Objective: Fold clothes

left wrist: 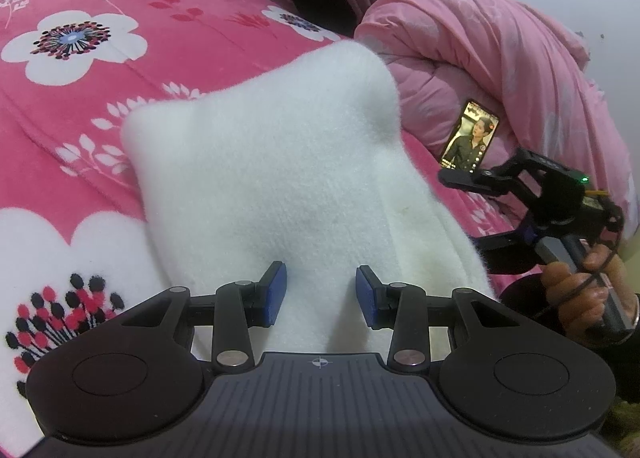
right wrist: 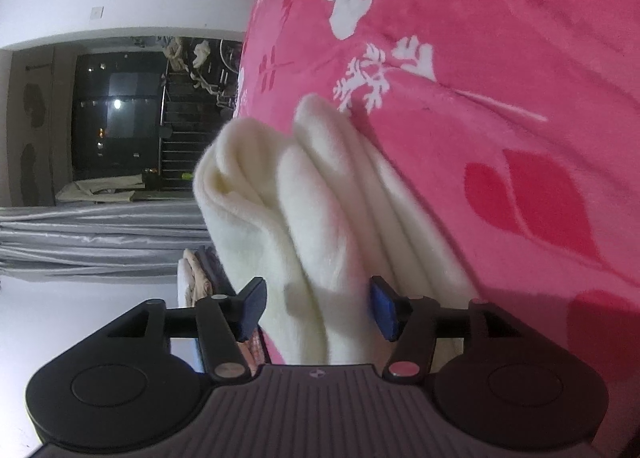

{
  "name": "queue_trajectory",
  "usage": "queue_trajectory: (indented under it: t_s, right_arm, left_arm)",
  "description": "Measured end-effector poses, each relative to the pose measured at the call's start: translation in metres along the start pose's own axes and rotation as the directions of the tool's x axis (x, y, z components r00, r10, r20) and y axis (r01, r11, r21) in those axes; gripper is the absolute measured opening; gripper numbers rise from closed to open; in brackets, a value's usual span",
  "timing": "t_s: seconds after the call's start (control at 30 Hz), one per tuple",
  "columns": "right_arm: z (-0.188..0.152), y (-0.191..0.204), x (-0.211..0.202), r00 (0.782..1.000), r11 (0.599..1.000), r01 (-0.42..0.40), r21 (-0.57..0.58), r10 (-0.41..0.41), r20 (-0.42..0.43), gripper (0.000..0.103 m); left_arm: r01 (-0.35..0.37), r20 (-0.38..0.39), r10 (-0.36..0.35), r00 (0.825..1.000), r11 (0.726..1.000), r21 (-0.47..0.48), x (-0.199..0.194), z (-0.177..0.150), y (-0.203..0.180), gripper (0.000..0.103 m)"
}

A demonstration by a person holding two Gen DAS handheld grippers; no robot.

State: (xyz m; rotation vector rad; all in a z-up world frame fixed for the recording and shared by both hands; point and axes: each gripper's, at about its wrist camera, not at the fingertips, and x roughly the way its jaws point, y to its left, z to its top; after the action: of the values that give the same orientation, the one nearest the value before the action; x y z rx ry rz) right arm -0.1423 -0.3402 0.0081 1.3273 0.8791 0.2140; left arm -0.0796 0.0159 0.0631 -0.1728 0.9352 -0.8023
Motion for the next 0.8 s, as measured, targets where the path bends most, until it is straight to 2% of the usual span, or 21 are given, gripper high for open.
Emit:
queue_trajectory:
  t_s: [0.2, 0.3, 0.4, 0.53, 0.73, 0.8]
  right_arm:
    - [-0.009, 0.008, -0.022, 0.998, 0.997, 0.059, -0.054, -0.059, 0.016, 0.064]
    - [-0.015, 0.017, -0.039, 0.993, 0.985, 0.113, -0.127, -0.108, 0.043, 0.064]
    - [-0.023, 0.029, -0.056, 0.979, 0.952, 0.204, -0.229, -0.191, 0.077, 0.065]
    - [-0.039, 0.054, -0.066, 0.961, 0.887, 0.276, -0.371, -0.259, 0.096, 0.065]
    - [-0.057, 0.063, -0.048, 0.951, 0.844, 0.295, -0.449, -0.302, 0.057, 0.065]
    - [-0.062, 0.064, -0.039, 0.946, 0.831, 0.304, -0.467, -0.32, 0.047, 0.065]
  left_arm:
    - [-0.006, -0.003, 0.006, 1.0, 1.0, 0.008, 0.002, 0.0, -0.001, 0.038]
    - [-0.007, -0.002, 0.007, 1.0, 1.0, 0.012, 0.002, 0.0, -0.002, 0.038]
    - [-0.002, -0.002, 0.002, 1.0, 1.0, 0.013, 0.0, 0.0, -0.002, 0.038]
    - [0.027, 0.003, -0.027, 1.0, 0.998, 0.05, -0.007, -0.002, -0.01, 0.038]
    - [0.089, -0.01, -0.089, 0.996, 0.985, 0.146, -0.01, -0.008, -0.03, 0.038]
    - [0.086, -0.02, -0.084, 0.996, 0.977, 0.193, -0.007, -0.012, -0.039, 0.038]
